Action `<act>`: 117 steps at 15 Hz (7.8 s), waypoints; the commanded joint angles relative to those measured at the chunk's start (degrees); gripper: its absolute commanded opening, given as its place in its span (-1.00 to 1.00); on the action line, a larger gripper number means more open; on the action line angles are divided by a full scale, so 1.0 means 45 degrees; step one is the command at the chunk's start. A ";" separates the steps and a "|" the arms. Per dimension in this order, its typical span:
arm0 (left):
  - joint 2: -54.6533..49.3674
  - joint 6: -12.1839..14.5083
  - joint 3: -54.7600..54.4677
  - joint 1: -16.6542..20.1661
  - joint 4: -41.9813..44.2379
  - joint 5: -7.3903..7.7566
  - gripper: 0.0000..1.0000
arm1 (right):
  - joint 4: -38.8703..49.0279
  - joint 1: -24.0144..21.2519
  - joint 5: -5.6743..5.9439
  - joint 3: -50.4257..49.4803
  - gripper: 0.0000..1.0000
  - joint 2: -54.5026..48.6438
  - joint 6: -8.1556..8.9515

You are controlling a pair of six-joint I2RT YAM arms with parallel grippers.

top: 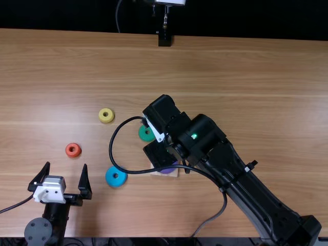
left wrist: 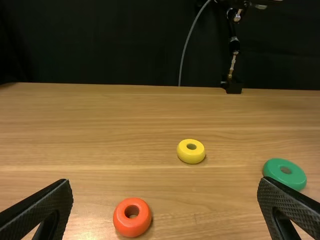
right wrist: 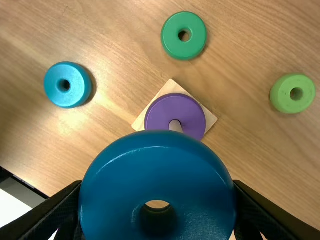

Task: Build the Hanoi tower: stack the rings onto the peg from bottom to top in this color order: purple, dark blue, light blue, dark green, light green, yellow, orange.

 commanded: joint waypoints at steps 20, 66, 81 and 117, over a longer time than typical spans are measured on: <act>-0.0153 0.0067 -0.0206 0.0078 -0.0217 0.0104 1.00 | 0.0009 -0.0535 -0.0046 -0.0247 -1.00 -0.0381 -0.0033; -0.0153 0.0044 -0.0206 0.0078 -0.0217 0.0104 1.00 | 1.5595 -0.8914 0.0048 -1.8744 1.00 -2.2569 -0.0455; -0.0153 0.0044 -0.0206 0.0078 -0.0217 0.0104 1.00 | 1.5783 -0.8894 -0.0022 -2.2728 1.00 -2.2569 -0.0291; 0.6136 0.0020 0.6727 -0.0429 -0.0287 0.0666 1.00 | 1.5806 -0.8894 0.0001 -2.2708 1.00 -2.2569 -0.0431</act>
